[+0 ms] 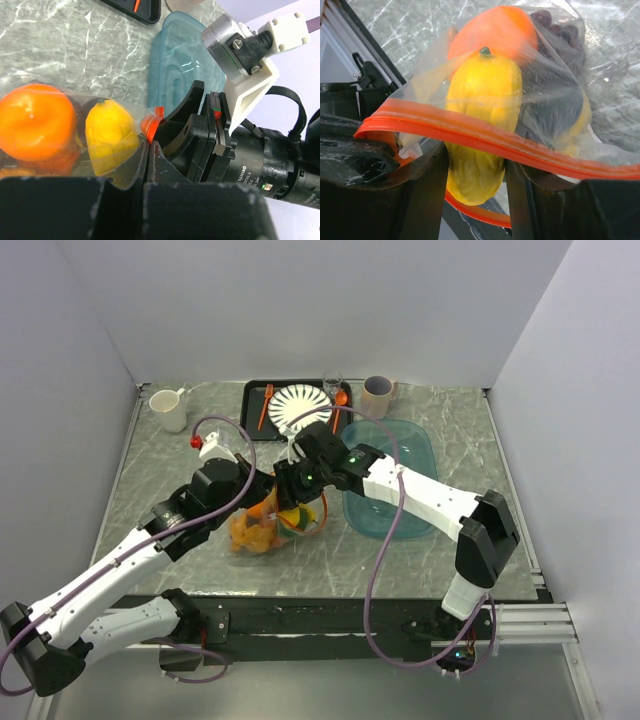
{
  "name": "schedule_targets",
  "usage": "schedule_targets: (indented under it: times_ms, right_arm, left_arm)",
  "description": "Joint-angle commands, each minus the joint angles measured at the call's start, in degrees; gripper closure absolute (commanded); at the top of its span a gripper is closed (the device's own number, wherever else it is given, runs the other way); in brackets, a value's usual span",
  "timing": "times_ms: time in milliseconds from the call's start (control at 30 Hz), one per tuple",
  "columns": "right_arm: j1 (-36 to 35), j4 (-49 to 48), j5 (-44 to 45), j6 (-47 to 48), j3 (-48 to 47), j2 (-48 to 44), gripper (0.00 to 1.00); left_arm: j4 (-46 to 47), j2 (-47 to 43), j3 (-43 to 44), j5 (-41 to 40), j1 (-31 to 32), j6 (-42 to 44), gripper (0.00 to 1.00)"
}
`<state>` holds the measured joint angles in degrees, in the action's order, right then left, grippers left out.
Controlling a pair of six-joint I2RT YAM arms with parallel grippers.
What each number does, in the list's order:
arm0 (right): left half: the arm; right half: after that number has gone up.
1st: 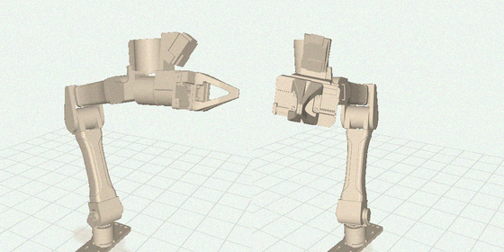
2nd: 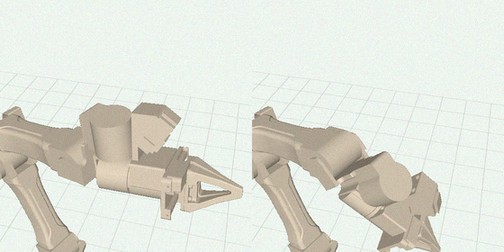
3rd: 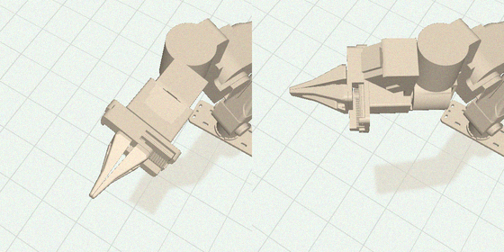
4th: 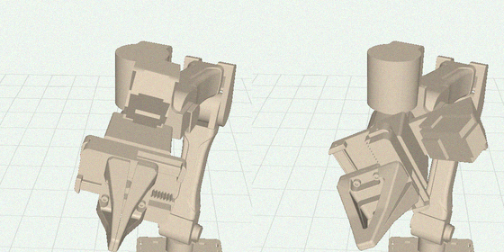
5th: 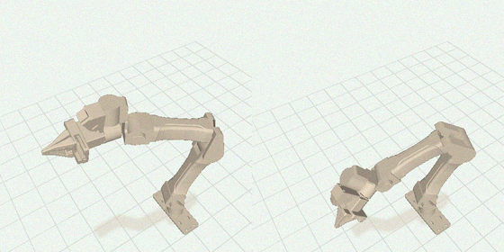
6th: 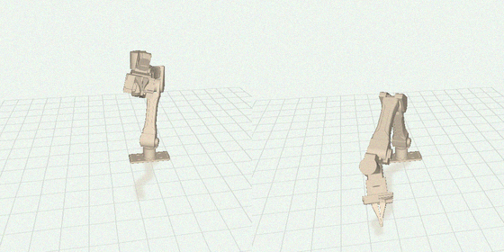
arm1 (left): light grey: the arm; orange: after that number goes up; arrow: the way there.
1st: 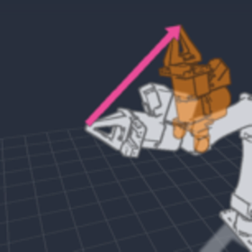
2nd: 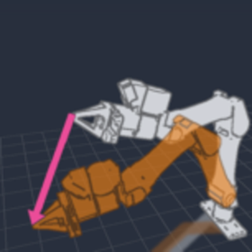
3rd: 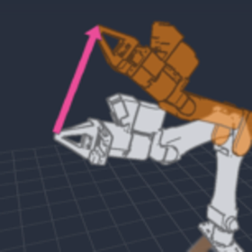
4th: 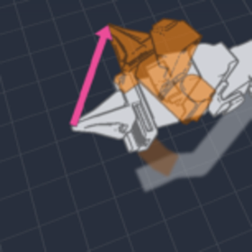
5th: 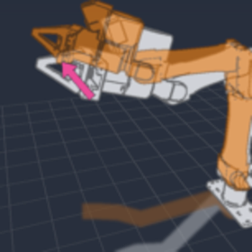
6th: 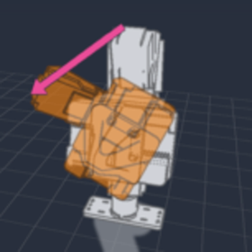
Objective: Place the food in the zip-top bag and seal the zipper
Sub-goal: Place the fake fruit in the zipper food storage bag.
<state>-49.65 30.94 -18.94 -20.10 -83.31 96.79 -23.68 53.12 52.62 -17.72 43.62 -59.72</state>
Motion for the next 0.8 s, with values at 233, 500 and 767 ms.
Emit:
schedule_targets:
  times_ms: [233, 500, 767]
  right_arm:
    - [-0.8, -9.5, -0.3, -3.9, 3.0, -5.2, 0.32]
    - [0.9, -7.3, 11.3, -6.3, 7.5, -17.0, 0.14]
    - [5.5, -4.5, 21.0, -10.0, 14.0, -24.6, 0.10]
  left_arm:
    - [2.6, -5.2, 2.4, -2.8, 0.5, -1.4, 0.99]
    - [0.1, -8.2, 1.4, -7.0, 0.5, -2.9, 0.97]
    - [0.6, -8.4, 0.8, -6.5, 0.5, -3.1, 0.98]
